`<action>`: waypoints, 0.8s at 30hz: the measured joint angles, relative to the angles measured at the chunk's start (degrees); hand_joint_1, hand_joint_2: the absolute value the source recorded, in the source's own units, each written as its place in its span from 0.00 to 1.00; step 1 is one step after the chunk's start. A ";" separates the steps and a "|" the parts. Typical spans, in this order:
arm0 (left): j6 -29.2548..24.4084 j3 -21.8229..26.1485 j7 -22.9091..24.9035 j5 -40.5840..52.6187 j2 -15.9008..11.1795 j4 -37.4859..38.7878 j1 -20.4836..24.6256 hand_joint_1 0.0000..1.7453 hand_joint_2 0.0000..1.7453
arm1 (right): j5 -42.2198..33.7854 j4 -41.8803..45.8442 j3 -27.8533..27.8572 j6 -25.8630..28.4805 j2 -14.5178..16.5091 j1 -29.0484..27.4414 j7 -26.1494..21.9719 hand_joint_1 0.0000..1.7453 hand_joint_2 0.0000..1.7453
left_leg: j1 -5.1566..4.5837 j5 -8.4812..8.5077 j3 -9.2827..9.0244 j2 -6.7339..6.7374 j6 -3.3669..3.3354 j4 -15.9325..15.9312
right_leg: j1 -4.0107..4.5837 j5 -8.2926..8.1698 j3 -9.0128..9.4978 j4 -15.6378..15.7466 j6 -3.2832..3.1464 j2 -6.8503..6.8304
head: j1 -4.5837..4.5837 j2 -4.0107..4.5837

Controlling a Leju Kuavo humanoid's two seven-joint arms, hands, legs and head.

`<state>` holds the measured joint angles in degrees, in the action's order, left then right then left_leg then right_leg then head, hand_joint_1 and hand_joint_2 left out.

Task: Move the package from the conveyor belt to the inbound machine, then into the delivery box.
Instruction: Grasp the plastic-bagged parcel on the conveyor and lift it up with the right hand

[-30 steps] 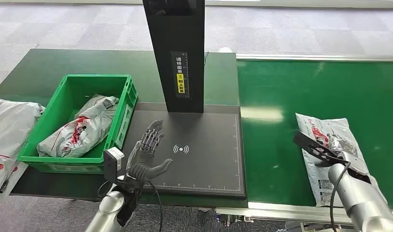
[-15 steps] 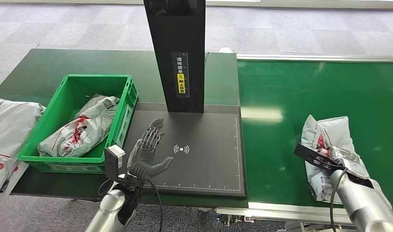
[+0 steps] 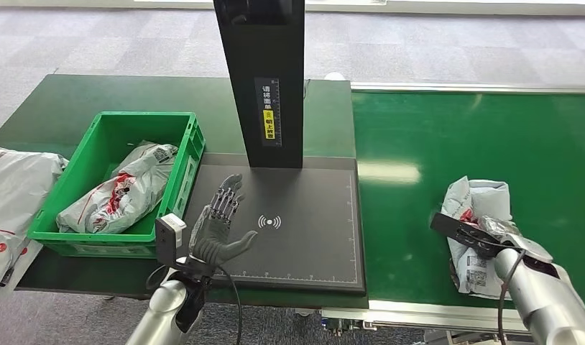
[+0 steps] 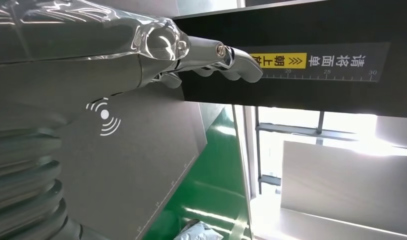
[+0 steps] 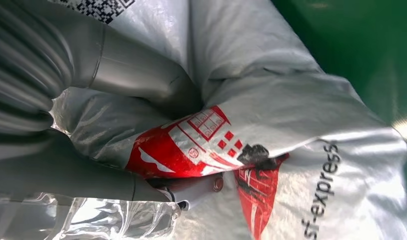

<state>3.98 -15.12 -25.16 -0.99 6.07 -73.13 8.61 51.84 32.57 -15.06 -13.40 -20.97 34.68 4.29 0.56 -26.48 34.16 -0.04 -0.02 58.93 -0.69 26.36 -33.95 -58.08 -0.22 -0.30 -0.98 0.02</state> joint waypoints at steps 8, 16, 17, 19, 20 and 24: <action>-0.26 0.05 -0.81 0.98 0.02 -1.59 -2.48 0.00 1.00 | -0.14 8.97 1.94 18.26 2.01 -4.01 -1.89 1.00 1.00 | -0.01 0.01 0.22 -0.08 0.01 -0.03 | -0.01 0.00 -0.27 -0.04 -0.01 -0.05 | 0.01 0.00; 0.23 0.07 -2.11 1.57 0.17 -1.70 -2.58 0.00 1.00 | -3.79 21.44 5.64 25.20 4.72 -7.14 -11.03 1.00 1.00 | -0.01 0.01 0.42 -0.09 0.01 -0.07 | -0.01 0.02 -0.48 -0.05 -0.02 -0.04 | 0.01 0.00; 0.24 0.07 -2.28 1.56 0.22 -1.67 -2.36 0.00 1.00 | -4.10 22.37 5.64 25.18 5.13 -7.03 -12.46 1.00 1.00 | -0.01 0.01 0.43 -0.08 0.01 -0.07 | -0.01 0.02 -0.49 -0.05 -0.02 -0.03 | 0.01 0.00; 0.26 0.07 -2.73 1.45 0.36 -1.50 -1.74 0.00 1.00 | -4.47 24.10 5.15 25.11 6.05 -6.79 -15.27 1.00 1.00 | -0.01 0.02 0.44 -0.07 0.03 -0.07 | -0.01 0.02 -0.49 -0.05 -0.02 -0.03 | 0.01 0.00; 0.27 0.07 -2.95 1.38 0.43 -1.38 -1.43 0.00 1.00 | -4.61 25.03 4.62 25.13 6.53 -6.70 -16.66 1.00 1.00 | -0.01 0.03 0.44 -0.07 0.04 -0.07 | -0.01 0.01 -0.49 -0.06 -0.02 -0.03 | 0.01 0.00; 0.35 0.04 -3.74 1.12 0.61 -0.77 -0.56 0.00 1.00 | -5.01 29.25 1.01 24.62 8.46 -6.51 -20.91 1.00 1.00 | 0.00 0.05 0.43 -0.06 0.07 -0.07 | 0.00 0.01 -0.50 -0.09 -0.02 -0.02 | 0.01 0.00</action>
<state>4.34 -15.08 -28.91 0.12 6.68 -73.90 8.05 46.83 61.82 -14.05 11.21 -12.51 28.17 -16.62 0.56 -26.43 34.59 -0.10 0.05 58.85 -0.70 26.37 -34.45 -58.17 -0.25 -0.33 -0.97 0.02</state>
